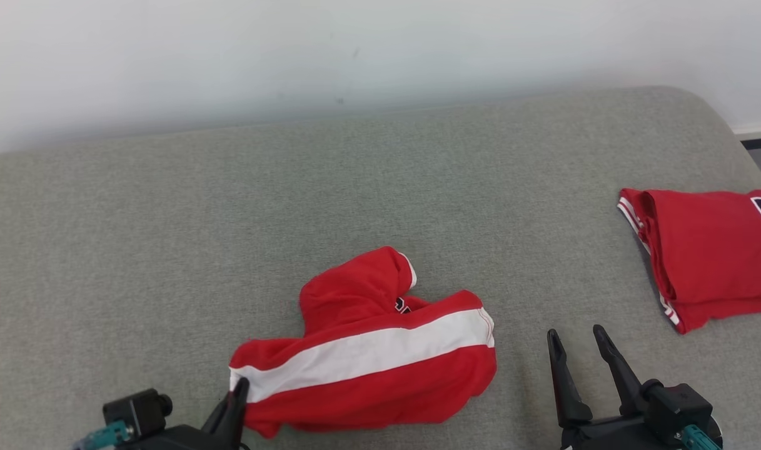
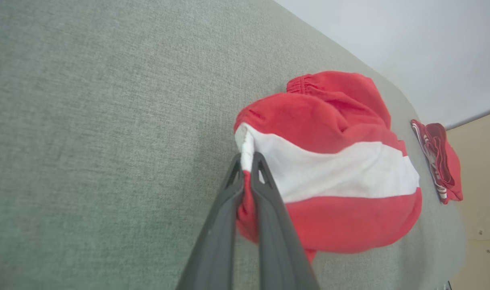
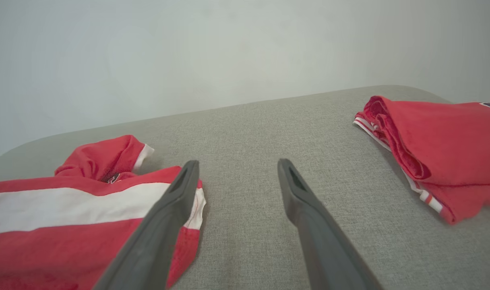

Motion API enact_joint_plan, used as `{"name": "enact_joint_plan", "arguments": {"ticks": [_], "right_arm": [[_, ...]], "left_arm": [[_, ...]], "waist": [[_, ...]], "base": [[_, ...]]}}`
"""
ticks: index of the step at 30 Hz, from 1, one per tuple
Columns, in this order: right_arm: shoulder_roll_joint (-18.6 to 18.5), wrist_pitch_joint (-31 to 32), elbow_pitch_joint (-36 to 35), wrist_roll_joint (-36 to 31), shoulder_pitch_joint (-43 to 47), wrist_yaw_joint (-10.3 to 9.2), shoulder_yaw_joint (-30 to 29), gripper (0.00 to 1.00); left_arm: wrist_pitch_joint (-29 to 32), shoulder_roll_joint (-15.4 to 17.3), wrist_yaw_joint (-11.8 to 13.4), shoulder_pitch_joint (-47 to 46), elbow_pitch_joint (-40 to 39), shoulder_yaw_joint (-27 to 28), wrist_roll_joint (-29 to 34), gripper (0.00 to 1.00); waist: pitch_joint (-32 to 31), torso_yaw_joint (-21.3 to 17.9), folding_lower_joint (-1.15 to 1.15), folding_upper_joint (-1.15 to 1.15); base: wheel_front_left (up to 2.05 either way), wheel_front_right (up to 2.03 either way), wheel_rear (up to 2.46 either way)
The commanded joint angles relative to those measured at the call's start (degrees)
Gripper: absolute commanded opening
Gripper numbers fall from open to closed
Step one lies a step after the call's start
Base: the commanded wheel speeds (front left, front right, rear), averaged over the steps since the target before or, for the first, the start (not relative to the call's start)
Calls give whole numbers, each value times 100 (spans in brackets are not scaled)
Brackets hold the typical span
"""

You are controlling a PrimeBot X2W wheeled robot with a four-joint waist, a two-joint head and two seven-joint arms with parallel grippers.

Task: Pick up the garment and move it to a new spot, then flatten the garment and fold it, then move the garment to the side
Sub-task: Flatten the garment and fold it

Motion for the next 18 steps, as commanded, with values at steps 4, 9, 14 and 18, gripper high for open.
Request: {"name": "enact_joint_plan", "arguments": {"ticks": [4, 9, 14, 18], "right_arm": [[-38, -27, 22, -5, 13, -17, 41, 100], [-61, -27, 59, 31, -18, -17, 66, 100], [-52, -27, 59, 33, 65, -17, -15, 100], [-75, -27, 64, 31, 121, -17, -107, 100]], "left_arm": [[-176, -87, 7, 87, 202, -44, 64, 0], [-484, -200, 89, 50, 588, 27, 140, 66], [-852, -191, 152, 128, 832, 61, 311, 100], [-1194, -168, 114, 238, 906, 76, 417, 100]], "waist": [[-62, 93, 0, 0], [-127, 50, 0, 0], [-227, 0, 0, 0], [-353, 19, 0, 0]], "base": [[0, 0, 0], [0, 0, 0], [0, 0, 0], [0, 0, 0]]}}
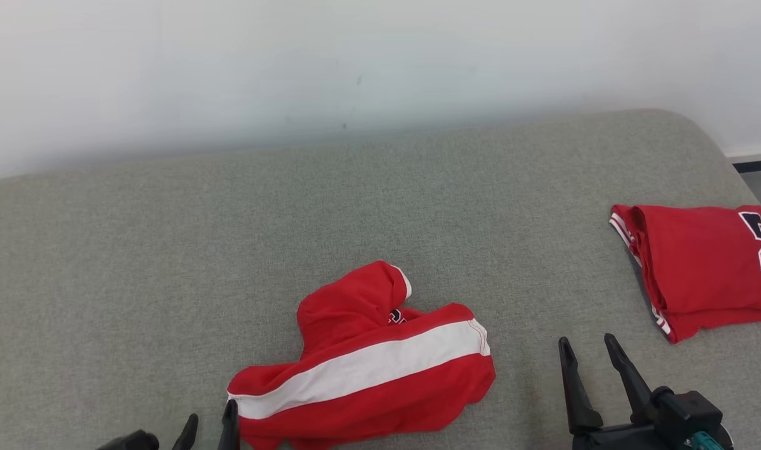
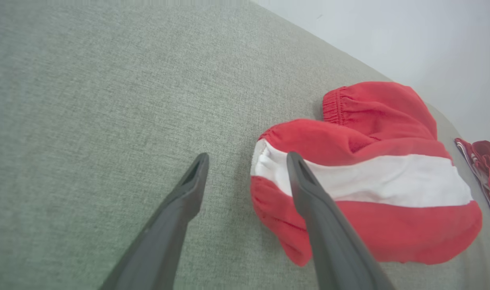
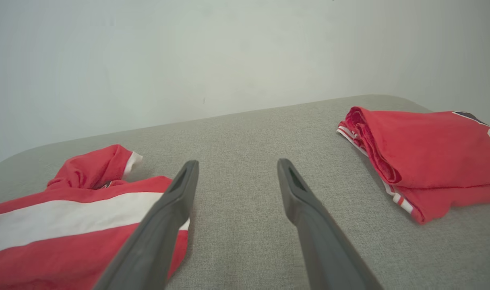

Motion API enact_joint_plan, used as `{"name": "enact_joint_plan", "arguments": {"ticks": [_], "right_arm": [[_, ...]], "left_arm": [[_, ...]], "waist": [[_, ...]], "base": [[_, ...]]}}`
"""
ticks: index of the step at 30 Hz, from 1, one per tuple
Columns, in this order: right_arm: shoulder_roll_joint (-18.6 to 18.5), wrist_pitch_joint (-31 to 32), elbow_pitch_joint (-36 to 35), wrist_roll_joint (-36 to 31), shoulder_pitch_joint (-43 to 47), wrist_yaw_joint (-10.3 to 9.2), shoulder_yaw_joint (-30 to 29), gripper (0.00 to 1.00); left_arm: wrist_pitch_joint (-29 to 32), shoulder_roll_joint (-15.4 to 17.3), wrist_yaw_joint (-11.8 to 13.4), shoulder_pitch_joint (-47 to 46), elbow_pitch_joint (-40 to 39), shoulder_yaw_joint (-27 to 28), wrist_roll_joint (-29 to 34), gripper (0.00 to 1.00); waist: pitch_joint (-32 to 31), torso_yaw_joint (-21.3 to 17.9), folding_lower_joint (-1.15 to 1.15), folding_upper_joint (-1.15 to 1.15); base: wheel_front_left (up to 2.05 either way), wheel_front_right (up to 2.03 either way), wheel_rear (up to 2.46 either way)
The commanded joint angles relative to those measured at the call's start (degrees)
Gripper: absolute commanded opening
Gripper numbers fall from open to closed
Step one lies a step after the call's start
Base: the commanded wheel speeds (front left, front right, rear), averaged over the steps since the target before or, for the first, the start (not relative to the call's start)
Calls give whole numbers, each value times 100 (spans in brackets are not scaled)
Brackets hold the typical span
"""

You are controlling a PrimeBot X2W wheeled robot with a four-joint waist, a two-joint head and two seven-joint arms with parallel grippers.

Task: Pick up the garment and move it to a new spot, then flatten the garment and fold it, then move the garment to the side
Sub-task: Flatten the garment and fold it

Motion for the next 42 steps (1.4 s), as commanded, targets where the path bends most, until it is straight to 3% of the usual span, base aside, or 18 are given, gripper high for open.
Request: {"name": "enact_joint_plan", "arguments": {"ticks": [1, 7, 9, 13, 17, 24, 34, 42], "right_arm": [[-32, -27, -5, -1, 63, -17, -48, 100], [-66, -26, -26, -44, 164, -17, -220, 100], [-75, -27, -41, -59, 176, -17, -287, 100], [-62, -27, -48, -69, 266, -17, -386, 100], [-27, -27, -46, -58, 302, -17, -456, 100], [31, -26, -4, -21, 407, -17, -465, 100], [72, -27, 123, -19, 581, -17, -499, 100], [93, -27, 236, -33, 707, -17, -470, 100]], "left_arm": [[-182, 13, -37, 120, 12, 14, 72, 100], [-1026, 69, -65, 330, 11, 121, 368, 100], [-1194, 138, 60, 394, 31, 161, 658, 100], [-1337, 44, 176, 478, -163, 347, 1087, 100], [-1333, -54, 109, 654, -542, 654, 1756, 100], [-1336, -378, -182, 973, -850, 1167, 2490, 100], [-1337, -673, -919, 1143, -667, 1481, 3210, 100], [-1338, -747, -1138, 1161, -431, 1597, 3396, 100]], "waist": [[-94, 26, 0, 0], [-304, 160, 0, 0], [-361, 223, 0, 0], [-480, 350, 0, 0], [-572, 458, 0, 0], [-692, 568, 0, 0], [-811, 705, 0, 0], [-875, 686, 0, 0]], "base": [[0, 0, 0], [0, 0, 0], [0, 0, 0], [0, 0, 0], [0, 0, 0], [0, 0, 0], [0, 0, 0], [0, 0, 0]]}}
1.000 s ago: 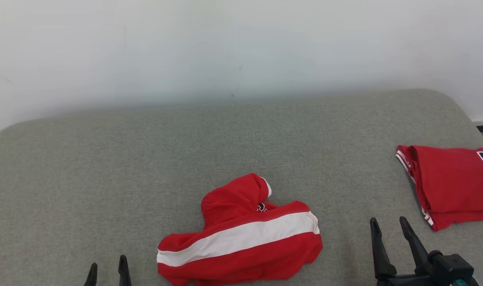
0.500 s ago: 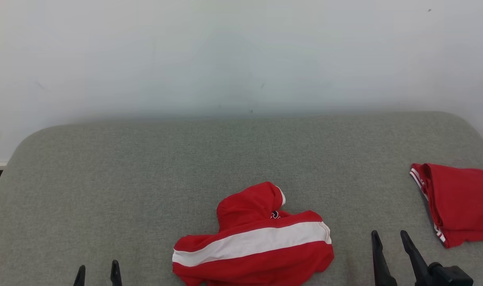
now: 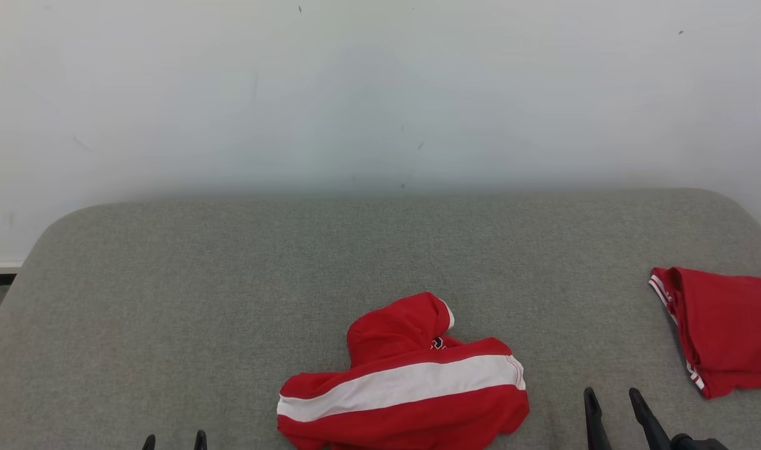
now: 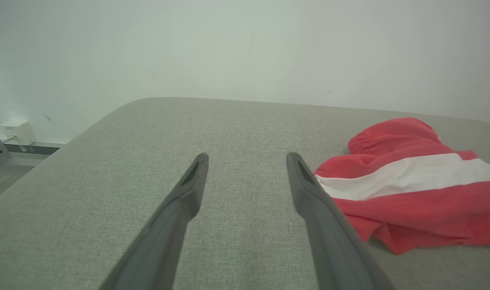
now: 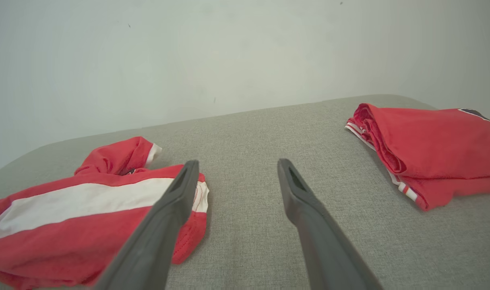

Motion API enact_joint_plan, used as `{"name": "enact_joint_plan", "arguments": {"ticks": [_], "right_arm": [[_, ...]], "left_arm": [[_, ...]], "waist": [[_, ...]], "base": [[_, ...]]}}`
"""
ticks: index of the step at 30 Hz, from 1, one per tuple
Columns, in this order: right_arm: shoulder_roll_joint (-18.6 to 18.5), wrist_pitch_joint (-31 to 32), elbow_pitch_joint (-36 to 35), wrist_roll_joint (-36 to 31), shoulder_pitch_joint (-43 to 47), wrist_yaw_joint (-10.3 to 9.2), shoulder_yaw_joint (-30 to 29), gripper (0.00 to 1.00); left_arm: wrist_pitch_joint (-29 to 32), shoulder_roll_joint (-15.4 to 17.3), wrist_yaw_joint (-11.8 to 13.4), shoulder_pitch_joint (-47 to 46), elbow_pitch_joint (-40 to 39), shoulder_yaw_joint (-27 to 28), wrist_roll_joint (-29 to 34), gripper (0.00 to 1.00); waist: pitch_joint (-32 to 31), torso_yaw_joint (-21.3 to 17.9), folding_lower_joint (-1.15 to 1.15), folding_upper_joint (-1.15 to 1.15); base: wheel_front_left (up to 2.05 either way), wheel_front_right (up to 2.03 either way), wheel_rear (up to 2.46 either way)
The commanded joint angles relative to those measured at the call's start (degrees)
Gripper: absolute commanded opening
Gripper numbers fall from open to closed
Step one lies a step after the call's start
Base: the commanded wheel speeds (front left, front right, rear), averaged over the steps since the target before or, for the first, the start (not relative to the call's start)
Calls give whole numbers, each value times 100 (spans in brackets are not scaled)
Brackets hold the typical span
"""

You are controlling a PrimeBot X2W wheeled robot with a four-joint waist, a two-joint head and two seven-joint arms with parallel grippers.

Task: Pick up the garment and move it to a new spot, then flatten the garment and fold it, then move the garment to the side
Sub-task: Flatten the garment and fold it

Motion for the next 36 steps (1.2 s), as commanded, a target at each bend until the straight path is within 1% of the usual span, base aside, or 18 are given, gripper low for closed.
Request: {"name": "enact_joint_plan", "arguments": {"ticks": [1, 8, 25, 30, 34, 36], "right_arm": [[6, -26, 15, -19, 77, -17, 11, 100], [-6, -26, 10, -53, 76, -17, 84, 100], [2, -26, 11, 17, -6, -17, 145, 100], [2, -26, -2, 9, -13, -17, 156, 100], [2, -26, -4, -6, -38, -17, 177, 100], [-3, -26, 2, -3, -55, -17, 194, 100]], "left_arm": [[-15, -10, -37, 53, 24, 47, 34, 100], [-15, -38, -74, -35, 50, 156, 78, 100], [-16, -48, -82, -148, 202, 63, 86, 100], [-16, 19, -84, -242, 357, -184, -107, 100], [-16, 173, -83, -458, 642, -497, -363, 100], [-16, 269, -83, -606, 918, -730, -511, 100]], "waist": [[-2, -4, 0, 0], [1, -21, 0, 0], [76, -47, 0, 0], [98, -51, 0, 0], [117, -52, 0, 0], [128, -55, 0, 0]], "base": [[0, 0, 0], [0, 0, 0], [0, 0, 0], [0, 0, 0], [0, 0, 0], [0, 0, 0]]}}
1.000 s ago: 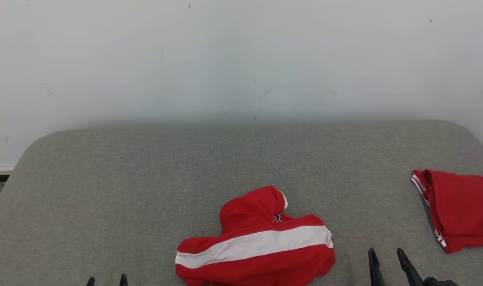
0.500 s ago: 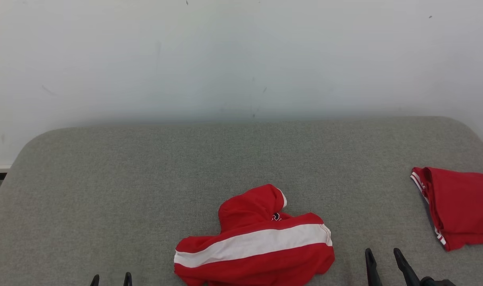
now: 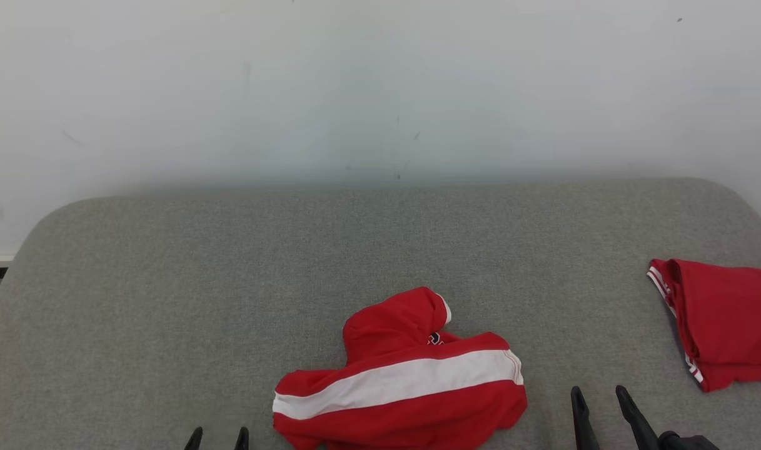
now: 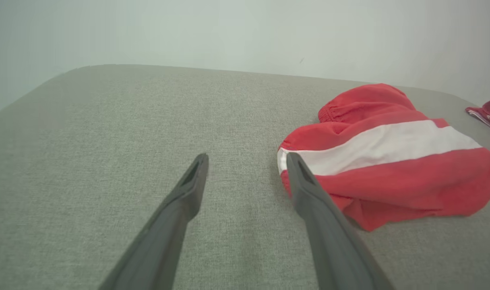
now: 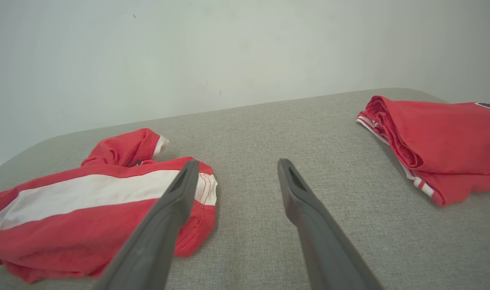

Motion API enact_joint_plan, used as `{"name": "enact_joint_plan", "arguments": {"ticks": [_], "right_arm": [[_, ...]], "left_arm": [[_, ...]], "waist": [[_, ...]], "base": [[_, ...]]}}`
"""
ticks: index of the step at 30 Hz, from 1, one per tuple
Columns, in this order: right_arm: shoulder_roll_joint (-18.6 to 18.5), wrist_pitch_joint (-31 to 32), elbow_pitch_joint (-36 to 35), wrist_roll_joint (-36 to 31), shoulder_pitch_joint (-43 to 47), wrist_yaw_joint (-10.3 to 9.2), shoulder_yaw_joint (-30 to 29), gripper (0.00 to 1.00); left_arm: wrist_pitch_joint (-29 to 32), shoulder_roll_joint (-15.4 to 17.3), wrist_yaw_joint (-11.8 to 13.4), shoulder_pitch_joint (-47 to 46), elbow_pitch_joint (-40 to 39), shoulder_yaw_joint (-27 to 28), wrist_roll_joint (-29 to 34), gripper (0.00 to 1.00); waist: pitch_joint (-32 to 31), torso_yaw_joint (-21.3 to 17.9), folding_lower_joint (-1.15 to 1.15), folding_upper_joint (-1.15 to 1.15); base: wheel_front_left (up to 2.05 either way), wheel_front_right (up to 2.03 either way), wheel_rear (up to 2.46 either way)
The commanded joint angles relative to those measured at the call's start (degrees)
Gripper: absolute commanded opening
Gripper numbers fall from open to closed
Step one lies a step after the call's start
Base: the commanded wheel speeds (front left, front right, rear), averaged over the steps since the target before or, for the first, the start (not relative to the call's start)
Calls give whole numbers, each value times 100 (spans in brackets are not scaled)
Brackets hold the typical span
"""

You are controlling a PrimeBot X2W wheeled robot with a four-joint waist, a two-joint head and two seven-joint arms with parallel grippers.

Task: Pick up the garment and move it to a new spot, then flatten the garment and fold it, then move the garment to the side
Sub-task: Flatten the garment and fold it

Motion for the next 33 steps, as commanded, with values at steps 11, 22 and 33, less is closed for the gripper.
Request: {"name": "enact_joint_plan", "arguments": {"ticks": [11, 22, 33], "right_arm": [[-56, -26, 53, -2, -243, -17, 244, 100], [-129, -26, 89, 45, -370, -17, 361, 100], [-132, -26, 95, 51, -417, -17, 397, 100]], "left_arm": [[890, 503, 8, -1280, 950, -949, -796, 100], [2164, 699, 8, -1770, 1259, -1290, -1709, 100], [2842, 716, 37, -1900, 1182, -1453, -1958, 82]], "waist": [[223, -177, 0, 0], [364, -294, 0, 0], [393, -317, 0, 0]], "base": [[0, 0, 0], [0, 0, 0], [0, 0, 0]]}}
